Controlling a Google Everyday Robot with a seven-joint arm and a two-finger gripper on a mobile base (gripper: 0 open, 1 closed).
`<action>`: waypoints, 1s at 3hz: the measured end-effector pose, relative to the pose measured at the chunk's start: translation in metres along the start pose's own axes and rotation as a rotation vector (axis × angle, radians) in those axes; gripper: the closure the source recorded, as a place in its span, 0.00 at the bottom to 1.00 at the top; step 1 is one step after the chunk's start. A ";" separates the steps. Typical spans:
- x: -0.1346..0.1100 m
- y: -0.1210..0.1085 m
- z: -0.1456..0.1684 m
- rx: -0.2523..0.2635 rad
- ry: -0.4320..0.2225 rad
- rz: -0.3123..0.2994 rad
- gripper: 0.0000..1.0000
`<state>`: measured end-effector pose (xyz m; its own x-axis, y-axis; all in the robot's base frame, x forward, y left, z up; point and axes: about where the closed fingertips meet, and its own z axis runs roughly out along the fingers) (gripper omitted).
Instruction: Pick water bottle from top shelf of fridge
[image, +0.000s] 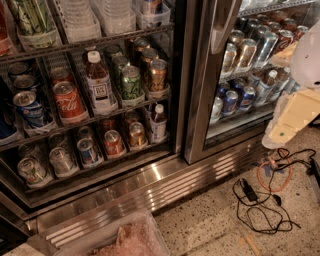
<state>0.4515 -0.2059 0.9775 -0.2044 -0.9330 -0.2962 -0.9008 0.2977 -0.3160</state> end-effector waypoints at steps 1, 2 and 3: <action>-0.010 -0.006 0.004 0.009 -0.056 -0.001 0.00; -0.023 -0.012 0.007 0.016 -0.126 0.003 0.00; -0.038 -0.018 0.008 0.019 -0.181 0.007 0.00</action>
Offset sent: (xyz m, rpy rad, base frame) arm 0.0316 0.0322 0.0051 0.1965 -0.0750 0.0507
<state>0.4784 -0.1746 0.9875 -0.1367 -0.8798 -0.4553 -0.8917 0.3095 -0.3303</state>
